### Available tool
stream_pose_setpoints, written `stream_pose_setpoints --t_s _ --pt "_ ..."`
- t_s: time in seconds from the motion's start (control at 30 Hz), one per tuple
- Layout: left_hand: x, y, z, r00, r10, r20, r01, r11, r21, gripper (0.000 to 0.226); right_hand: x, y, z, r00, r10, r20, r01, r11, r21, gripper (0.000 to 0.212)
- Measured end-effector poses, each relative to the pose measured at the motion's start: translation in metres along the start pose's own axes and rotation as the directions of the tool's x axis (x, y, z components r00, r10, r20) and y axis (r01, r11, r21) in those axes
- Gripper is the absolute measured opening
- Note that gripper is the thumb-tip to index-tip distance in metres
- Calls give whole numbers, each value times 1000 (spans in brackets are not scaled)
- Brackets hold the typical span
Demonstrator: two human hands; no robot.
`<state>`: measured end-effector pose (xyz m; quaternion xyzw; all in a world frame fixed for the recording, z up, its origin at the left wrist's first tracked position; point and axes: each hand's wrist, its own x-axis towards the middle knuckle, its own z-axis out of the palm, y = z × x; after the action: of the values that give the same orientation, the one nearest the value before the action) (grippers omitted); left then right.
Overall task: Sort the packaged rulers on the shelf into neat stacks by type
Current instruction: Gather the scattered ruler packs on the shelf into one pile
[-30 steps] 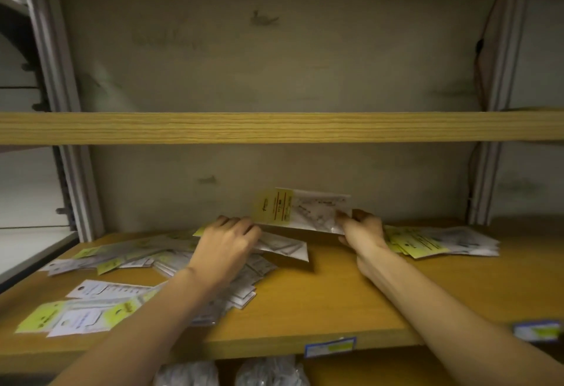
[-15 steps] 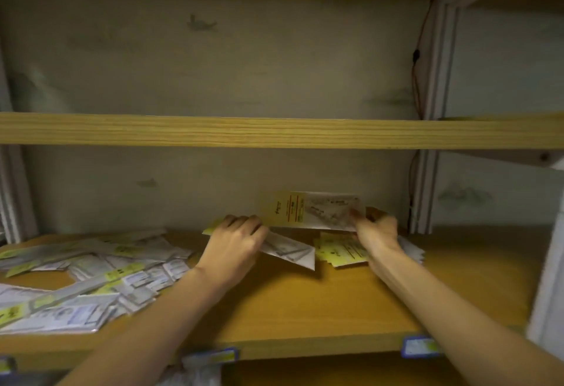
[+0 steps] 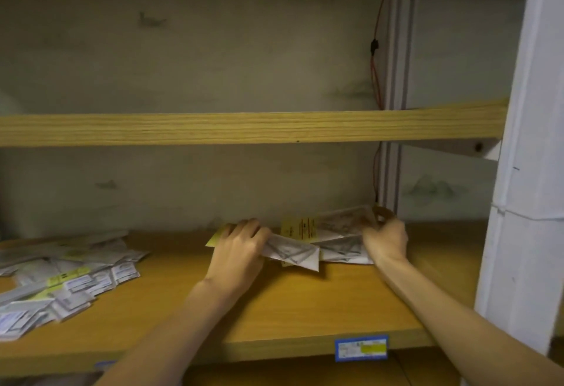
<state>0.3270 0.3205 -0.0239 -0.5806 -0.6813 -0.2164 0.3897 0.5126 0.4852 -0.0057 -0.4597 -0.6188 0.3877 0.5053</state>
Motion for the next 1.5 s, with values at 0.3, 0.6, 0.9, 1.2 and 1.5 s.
stream_pose_setpoints --t_s 0.3,0.6,0.9,1.2,1.5 --pt "-6 7 12 992 -100 -72 95 993 -64 40 -4 16 6 983 -174 53 181 905 -385 17" --pt "-8 7 12 992 -118 -38 117 992 -39 46 -1 23 7 981 -176 76 191 864 -466 14" --pt "-10 9 12 995 -98 -31 97 994 -47 32 -13 22 8 889 -446 103 451 811 -374 13" --pt "-7 10 17 977 100 -190 -75 988 134 24 -33 9 9 814 -536 226 567 817 -103 13" --pt "-6 15 11 969 181 -171 -151 973 173 28 -30 12 13 844 -439 309 454 890 25 28"
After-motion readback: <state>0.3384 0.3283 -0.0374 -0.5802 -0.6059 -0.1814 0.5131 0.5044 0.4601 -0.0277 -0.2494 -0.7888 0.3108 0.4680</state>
